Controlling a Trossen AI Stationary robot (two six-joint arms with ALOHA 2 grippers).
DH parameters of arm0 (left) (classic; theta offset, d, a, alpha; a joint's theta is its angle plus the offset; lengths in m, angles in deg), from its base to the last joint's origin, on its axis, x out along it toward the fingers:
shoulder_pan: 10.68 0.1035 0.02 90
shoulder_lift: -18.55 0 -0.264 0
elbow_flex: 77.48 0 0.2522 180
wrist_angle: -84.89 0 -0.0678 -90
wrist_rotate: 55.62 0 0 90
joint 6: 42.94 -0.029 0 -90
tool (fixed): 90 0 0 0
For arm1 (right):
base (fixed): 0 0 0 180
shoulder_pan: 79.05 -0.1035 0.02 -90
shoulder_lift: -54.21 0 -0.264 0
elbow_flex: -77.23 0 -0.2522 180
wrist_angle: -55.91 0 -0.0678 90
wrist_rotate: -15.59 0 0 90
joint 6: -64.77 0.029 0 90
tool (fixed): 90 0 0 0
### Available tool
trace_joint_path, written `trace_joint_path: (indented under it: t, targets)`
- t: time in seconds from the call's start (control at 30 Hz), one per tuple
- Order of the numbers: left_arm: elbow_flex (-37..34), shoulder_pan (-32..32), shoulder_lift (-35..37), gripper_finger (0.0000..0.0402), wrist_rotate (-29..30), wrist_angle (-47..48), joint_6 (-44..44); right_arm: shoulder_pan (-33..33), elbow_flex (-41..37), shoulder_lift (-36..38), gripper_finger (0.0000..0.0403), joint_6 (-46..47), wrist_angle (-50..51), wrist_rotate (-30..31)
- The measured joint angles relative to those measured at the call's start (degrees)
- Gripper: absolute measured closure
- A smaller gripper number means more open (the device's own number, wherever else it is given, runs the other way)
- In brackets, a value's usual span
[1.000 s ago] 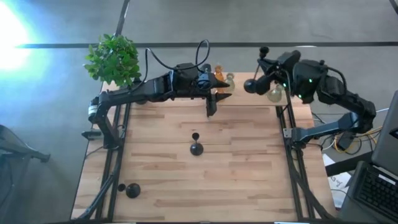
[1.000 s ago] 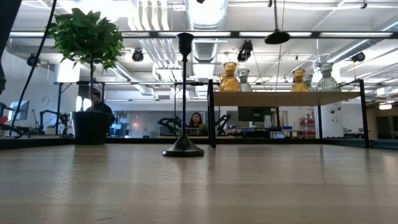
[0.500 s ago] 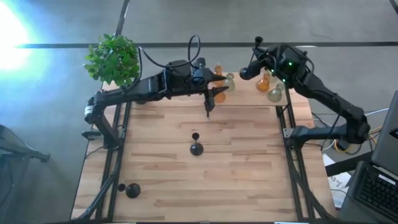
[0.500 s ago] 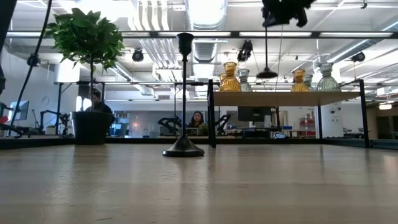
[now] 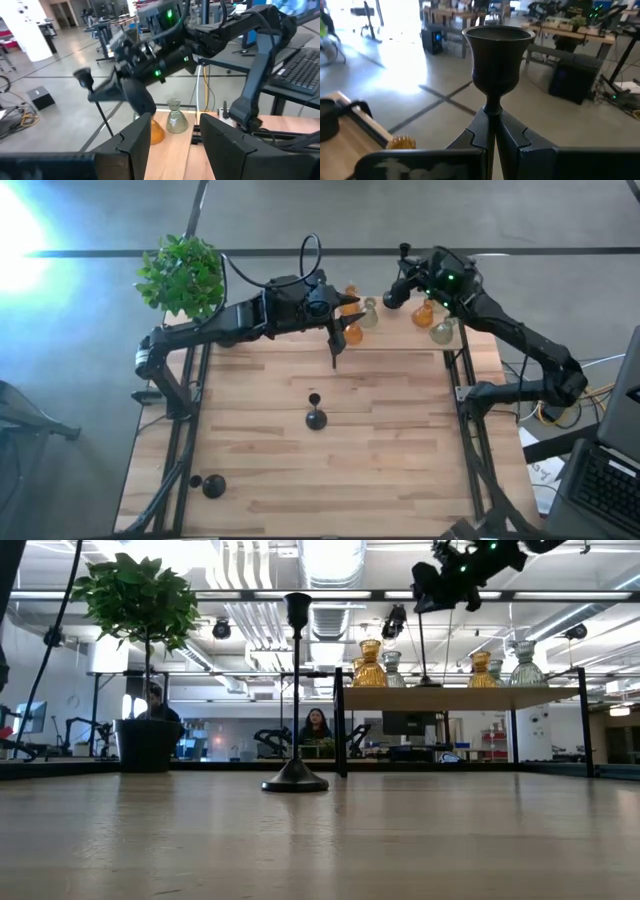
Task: Pick & Place candle stick holders
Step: Put the bottom right black candle holder on the shelf
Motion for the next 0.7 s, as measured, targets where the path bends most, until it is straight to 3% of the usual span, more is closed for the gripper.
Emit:
trace_joint_path:
  t: [0.7]
  targets:
    - [0.0, 0.0, 0.0, 0.0228, 0.5, 0.4, 0.1, 2.8, -5.0, -1.2, 0.0394, 4.3, -4.4, -2.9]
